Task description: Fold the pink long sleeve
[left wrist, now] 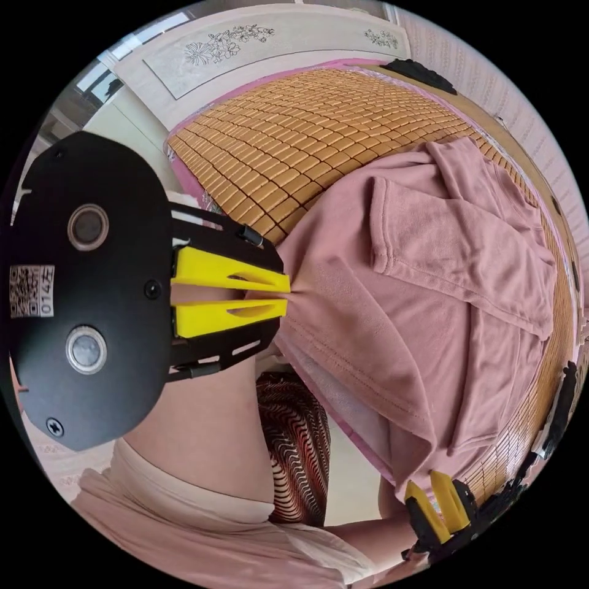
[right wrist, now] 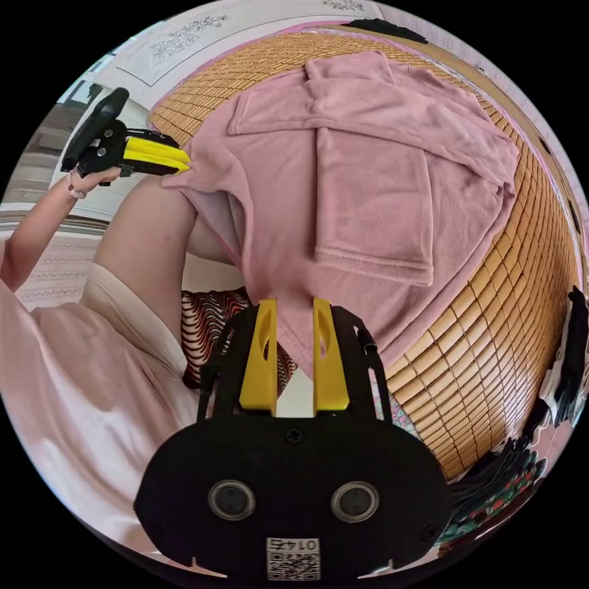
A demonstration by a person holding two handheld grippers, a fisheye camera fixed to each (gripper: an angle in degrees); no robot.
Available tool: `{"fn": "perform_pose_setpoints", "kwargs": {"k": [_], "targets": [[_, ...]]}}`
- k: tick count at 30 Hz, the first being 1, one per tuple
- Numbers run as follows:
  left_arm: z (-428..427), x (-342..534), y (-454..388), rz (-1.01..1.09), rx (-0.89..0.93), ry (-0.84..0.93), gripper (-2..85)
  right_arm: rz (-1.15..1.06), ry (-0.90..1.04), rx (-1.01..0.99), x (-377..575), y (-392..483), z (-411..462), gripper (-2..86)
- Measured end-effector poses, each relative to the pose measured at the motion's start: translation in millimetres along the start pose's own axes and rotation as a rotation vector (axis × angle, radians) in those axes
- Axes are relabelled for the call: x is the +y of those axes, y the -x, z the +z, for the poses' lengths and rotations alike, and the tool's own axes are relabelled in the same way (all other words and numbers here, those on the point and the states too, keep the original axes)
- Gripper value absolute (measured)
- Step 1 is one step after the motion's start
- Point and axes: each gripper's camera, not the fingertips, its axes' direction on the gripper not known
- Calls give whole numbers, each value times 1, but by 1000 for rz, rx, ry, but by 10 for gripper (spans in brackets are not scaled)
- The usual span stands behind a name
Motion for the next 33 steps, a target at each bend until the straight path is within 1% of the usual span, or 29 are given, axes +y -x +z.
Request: {"fn": "perform_pose_setpoints", "kwargs": {"k": [3, 6, 8, 9, 11, 13, 14, 16, 18, 19, 20, 23, 24, 25, 26, 28, 29, 31, 32, 33], "targets": [[9, 17, 8, -14, -32, 44, 13, 36, -5, -13, 8, -2, 2, 87], [-5, 40, 29, -117, 99, -56, 36, 24, -21, -18, 1, -2, -11, 95], [-18, 54, 40, -181, 117, -102, 59, -4, -100, -4, -10, -1, -31, 94], [-29, 63, 44, -200, 113, -153, 64, -31, -147, 29, -23, 0, -43, 93], [-47, 69, 43, -189, 116, -266, 68, -77, -195, 76, -52, 0, -55, 95], [-65, 57, 28, -104, 117, -410, 70, -132, -202, 105, -100, 1, -61, 107], [-67, 50, 23, -84, 120, -438, 72, -143, -195, 111, -113, 1, -61, 109], [-71, 12, -1, 23, 218, -507, 83, -159, -177, 160, -153, 0, -59, 112], [-72, -17, -21, 99, 275, -536, 91, -137, -110, 197, -176, -6, -49, 110], [-70, -34, -33, 134, 294, -542, 93, -122, -42, 193, -186, -13, -40, 109], [-69, -42, -38, 150, 294, -536, 93, -124, -15, 175, -189, -16, -35, 108], [-50, -71, -49, 163, 243, -462, 84, -118, -26, 79, -187, -33, -38, 94], [-39, -76, -47, 154, 224, -426, 74, -106, -33, 14, -184, -41, -41, 80], [-29, -78, -42, 159, 235, -395, 68, -76, -42, -44, -179, -52, -45, 43], [-29, -75, -38, 149, 262, -421, 65, -61, -47, -75, -175, -58, -47, 25], [-24, -72, -20, 91, 357, -397, 37, 6, -134, -201, -154, -81, -63, 13], [-24, -70, -16, 75, 382, -394, 24, 25, -173, -217, -147, -86, -69, 12], [-23, -59, 1, 18, 465, -408, 1, 120, -370, -263, -104, -110, -105, 7], [-26, -54, 5, 5, 472, -429, -1, 145, -422, -273, -90, -117, -115, 6], [-33, -43, 13, -9, 478, -477, -4, 208, -519, -277, -58, -131, -133, 5]]}}
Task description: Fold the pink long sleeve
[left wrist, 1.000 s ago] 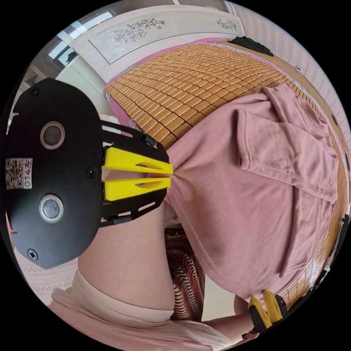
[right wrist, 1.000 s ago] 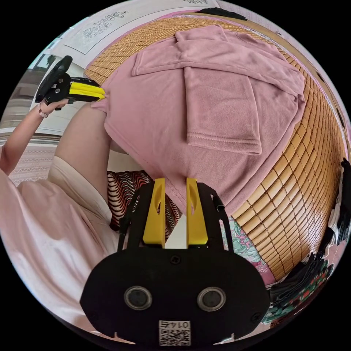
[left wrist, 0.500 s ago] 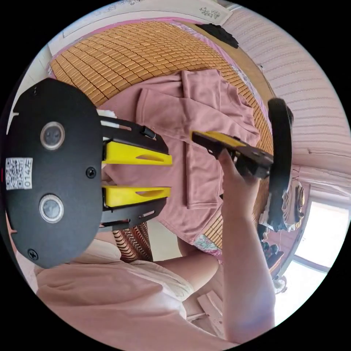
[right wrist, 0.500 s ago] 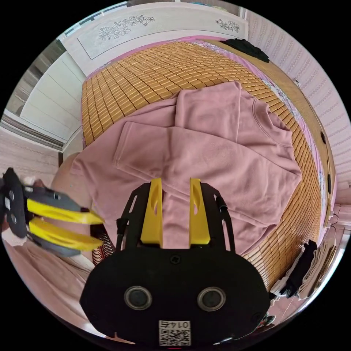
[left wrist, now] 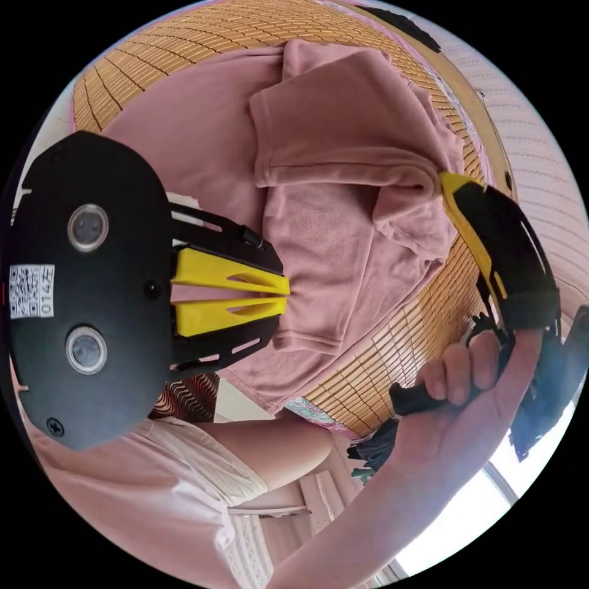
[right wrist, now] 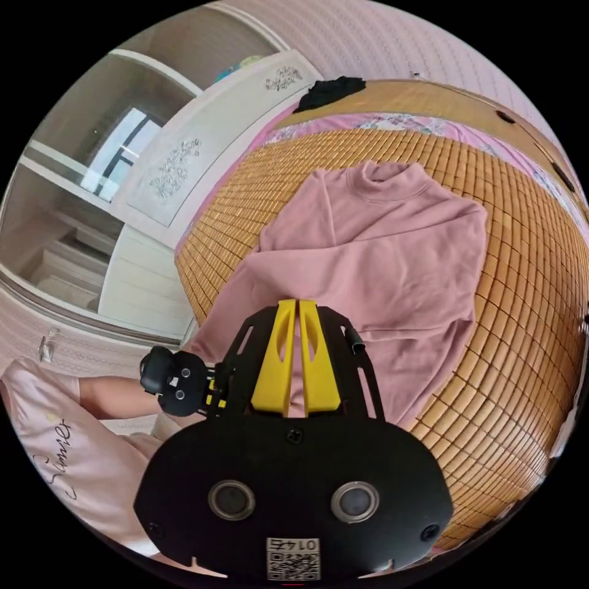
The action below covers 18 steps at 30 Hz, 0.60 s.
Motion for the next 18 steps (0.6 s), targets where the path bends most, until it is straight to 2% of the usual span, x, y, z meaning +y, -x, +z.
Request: {"fn": "perform_pose_setpoints", "kwargs": {"k": [4, 7, 8, 11, 13, 16, 18], "targets": [[-68, 29, 13, -56, -47, -205, -7, 222, -313, 101, 82, -41, -109, 4], [-136, 67, 38, -178, -93, -405, -7, 385, -459, 209, 147, -61, -166, 4], [-151, 77, 45, -217, -129, -443, -7, 411, -469, 236, 159, -64, -173, 4], [-213, 143, 91, -514, -378, -577, -8, 574, -418, 357, 203, -87, -189, 3], [-250, 210, 125, -856, -553, -647, -9, 682, -388, 419, 234, -98, -192, 3], [-282, 278, 137, -1031, -596, -736, -10, 701, -327, 461, 252, -89, -183, 5], [-290, 300, 133, -1072, -609, -715, -10, 638, -242, 451, 250, -78, -167, 8]]}}
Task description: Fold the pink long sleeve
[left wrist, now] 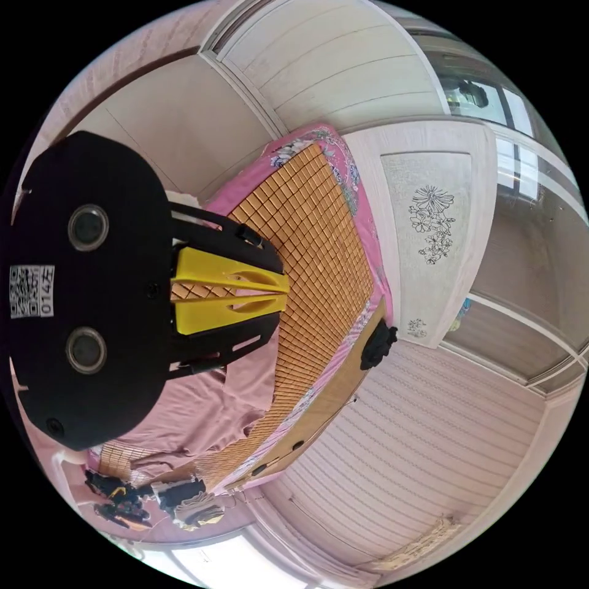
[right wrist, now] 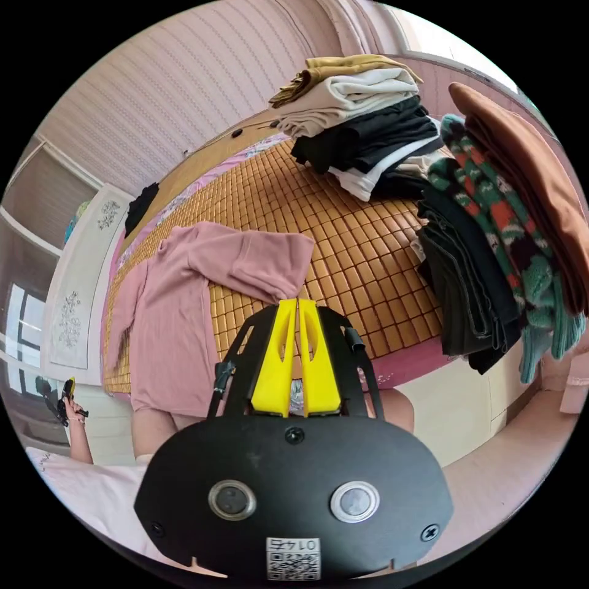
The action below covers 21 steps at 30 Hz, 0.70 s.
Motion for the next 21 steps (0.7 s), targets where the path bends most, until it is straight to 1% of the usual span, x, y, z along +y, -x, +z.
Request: {"fn": "perform_pose_setpoints", "kwargs": {"k": [2, 4, 8, 10, 11, 12, 16, 20, 21], "targets": [[-8, 8, 6, 17, -11, 15, -10, -80, 75, 0, 7, 18, 13, 13], [-5, 21, 4, 62, 33, 78, -9, -175, 142, -3, 12, 46, 28, 26], [20, 35, -22, 169, 131, 210, -2, -304, 178, -11, 4, 94, 43, 46], [41, 41, -57, 305, 161, 286, 16, -404, 222, 25, -12, 131, 53, 55], [45, 42, -68, 342, 167, 297, 21, -433, 223, 28, -17, 141, 55, 57], [55, 43, -89, 423, 175, 321, 33, -487, 225, 31, -28, 160, 59, 65], [95, 34, -158, 630, 160, 368, 55, -658, 213, 35, -77, 226, 72, 72], [142, 11, -186, 628, 93, 384, 56, -761, 197, 34, -124, 278, 88, 66], [159, 3, -189, 611, 46, 394, 57, -785, 189, 44, -138, 293, 96, 61]]}}
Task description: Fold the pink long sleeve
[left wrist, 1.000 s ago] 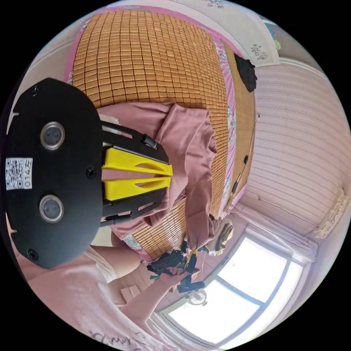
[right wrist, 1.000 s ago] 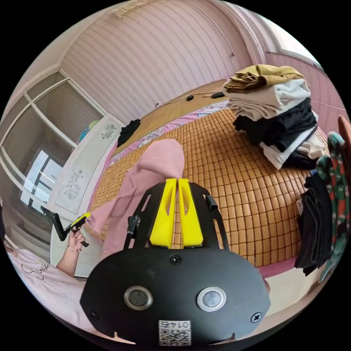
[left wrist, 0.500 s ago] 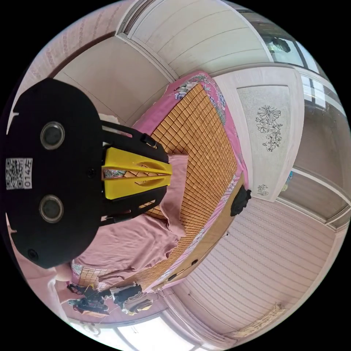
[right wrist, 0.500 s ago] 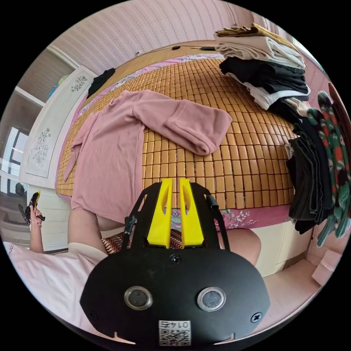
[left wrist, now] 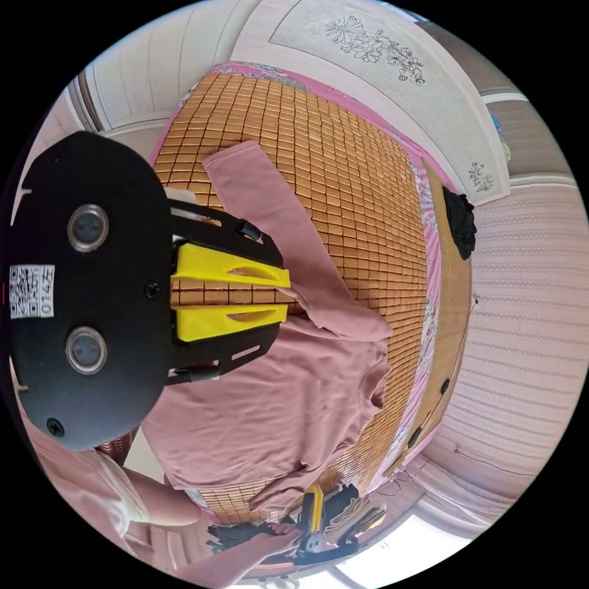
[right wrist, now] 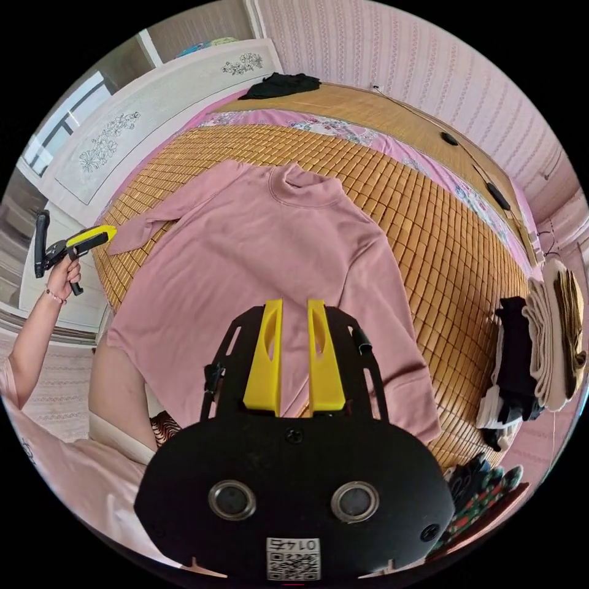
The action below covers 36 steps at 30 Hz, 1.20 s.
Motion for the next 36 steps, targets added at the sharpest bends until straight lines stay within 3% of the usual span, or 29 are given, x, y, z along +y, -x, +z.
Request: {"fn": "perform_pose_setpoints", "kwargs": {"k": [5, 8, 9, 12, 14, 24, 27, 31, 33, 36], "targets": [[48, -25, 28, -151, -154, 21, 57, -32, -2, 83, -72, -5, 29, 52], [86, -31, 26, -83, -202, 181, 51, -34, 11, 107, -105, -10, 56, 45], [84, -33, 22, -30, -213, 118, 25, -40, 31, 96, -117, -13, 68, 34], [100, -44, 23, -2, -504, 203, -2, -49, 80, 206, -142, -20, 96, 1], [108, -49, 30, 1, -571, 210, -6, -59, 65, 313, -151, -24, 106, -6], [134, -115, 48, -100, -532, 209, -8, 17, 78, 202, -208, -89, 126, -9], [127, -133, 53, -168, -425, 186, -7, 50, 124, 156, -215, -102, 122, -9], [65, -126, 35, -154, -271, -94, -4, 39, -122, 72, -156, -92, 62, 0], [46, -105, 12, -42, -179, -105, 1, -14, -154, 55, -103, -78, 44, 18], [33, -50, -33, 138, -28, 42, 27, -41, -30, 64, 2, -52, 40, 62]]}}
